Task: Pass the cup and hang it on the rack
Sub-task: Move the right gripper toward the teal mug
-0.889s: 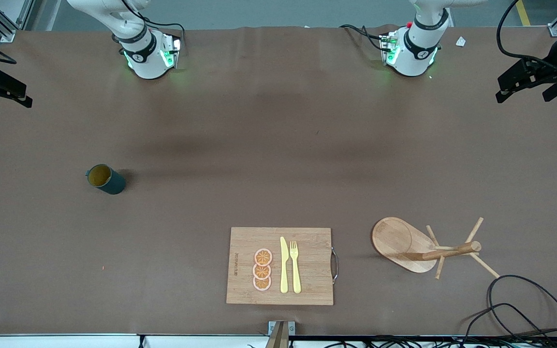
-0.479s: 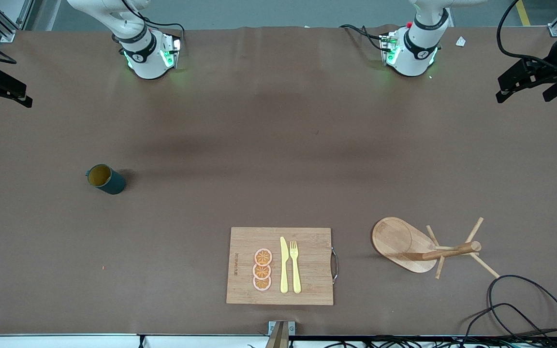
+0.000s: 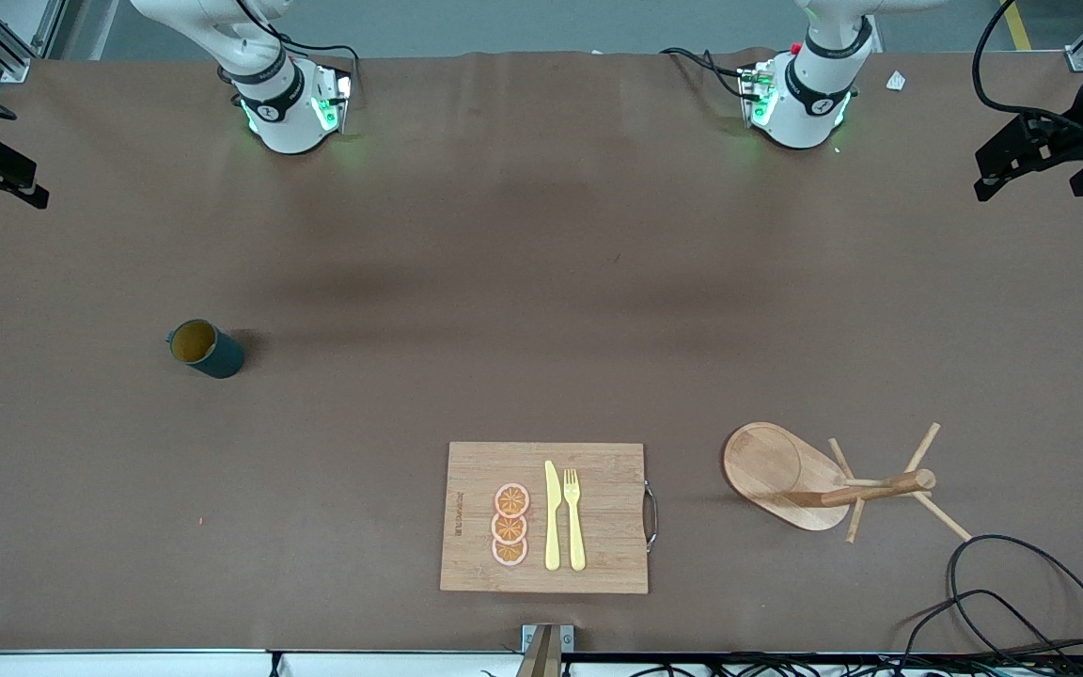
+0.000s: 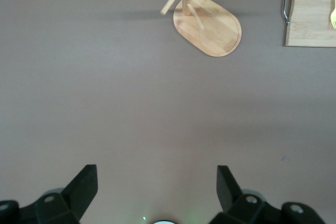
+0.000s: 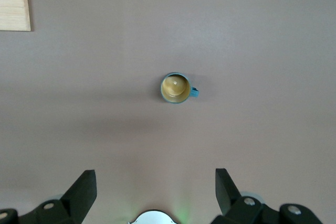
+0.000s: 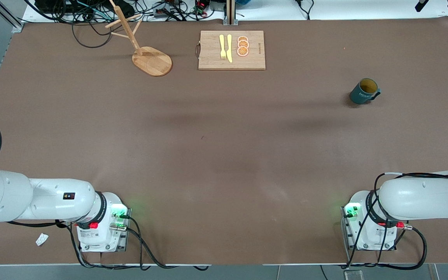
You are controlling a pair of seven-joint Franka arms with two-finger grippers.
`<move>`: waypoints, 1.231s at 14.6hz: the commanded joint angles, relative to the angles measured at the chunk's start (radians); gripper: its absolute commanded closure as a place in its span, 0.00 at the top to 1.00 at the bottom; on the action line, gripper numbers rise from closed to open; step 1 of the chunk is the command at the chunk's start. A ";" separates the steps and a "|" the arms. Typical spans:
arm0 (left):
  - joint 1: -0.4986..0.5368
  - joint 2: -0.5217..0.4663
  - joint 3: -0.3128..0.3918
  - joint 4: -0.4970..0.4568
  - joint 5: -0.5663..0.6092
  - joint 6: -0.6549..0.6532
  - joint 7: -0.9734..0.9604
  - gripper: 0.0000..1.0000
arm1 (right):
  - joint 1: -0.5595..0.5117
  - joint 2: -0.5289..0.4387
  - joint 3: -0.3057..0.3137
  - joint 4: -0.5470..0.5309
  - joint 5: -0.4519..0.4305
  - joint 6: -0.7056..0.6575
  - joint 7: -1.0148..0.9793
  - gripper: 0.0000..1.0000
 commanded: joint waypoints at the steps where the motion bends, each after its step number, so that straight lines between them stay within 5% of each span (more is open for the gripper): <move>1: 0.001 0.020 -0.006 0.018 0.011 -0.009 0.001 1.00 | -0.027 0.086 0.007 0.019 -0.012 0.008 0.004 1.00; 5: 0.000 0.018 -0.006 0.016 0.011 -0.019 -0.004 1.00 | -0.041 0.214 0.008 0.020 -0.031 0.100 -0.016 1.00; 15: 0.000 0.025 -0.006 0.015 0.025 -0.025 -0.004 1.00 | -0.113 0.403 0.010 -0.220 0.058 0.471 -0.625 1.00; 18: -0.002 0.035 -0.007 0.020 0.019 -0.019 -0.007 1.00 | -0.121 0.412 0.011 -0.324 0.058 0.607 -0.665 1.00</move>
